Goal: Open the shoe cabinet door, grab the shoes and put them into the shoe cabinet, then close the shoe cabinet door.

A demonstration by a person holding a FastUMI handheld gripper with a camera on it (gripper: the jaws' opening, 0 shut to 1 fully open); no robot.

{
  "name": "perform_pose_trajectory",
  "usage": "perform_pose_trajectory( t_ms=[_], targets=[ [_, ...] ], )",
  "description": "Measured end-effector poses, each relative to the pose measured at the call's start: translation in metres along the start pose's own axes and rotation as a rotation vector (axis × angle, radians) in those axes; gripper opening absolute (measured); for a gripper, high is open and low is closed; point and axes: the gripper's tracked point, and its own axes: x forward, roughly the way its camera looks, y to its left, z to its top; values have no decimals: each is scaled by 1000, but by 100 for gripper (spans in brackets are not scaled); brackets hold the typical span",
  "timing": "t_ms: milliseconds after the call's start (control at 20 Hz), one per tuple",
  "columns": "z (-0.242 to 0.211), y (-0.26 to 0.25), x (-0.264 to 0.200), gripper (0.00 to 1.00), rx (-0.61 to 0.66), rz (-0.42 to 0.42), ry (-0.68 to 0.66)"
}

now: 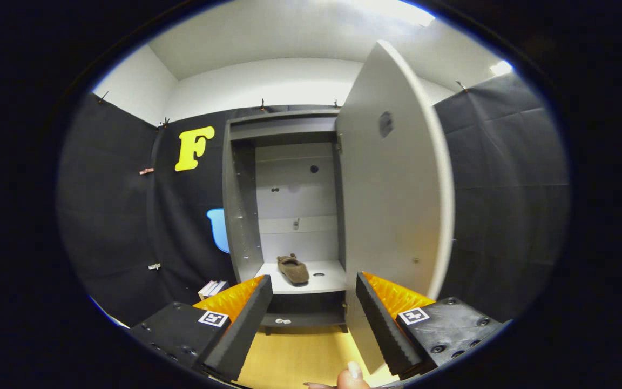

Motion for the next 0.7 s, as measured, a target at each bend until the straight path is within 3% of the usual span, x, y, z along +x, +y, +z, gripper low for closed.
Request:
perform_pose_trajectory(
  t_ms=[450, 700],
  targets=[
    [-3, -115, -32, 97, -7, -92, 31],
    [-10, -151, -12, 97, 7, -70, 40]
  ],
)
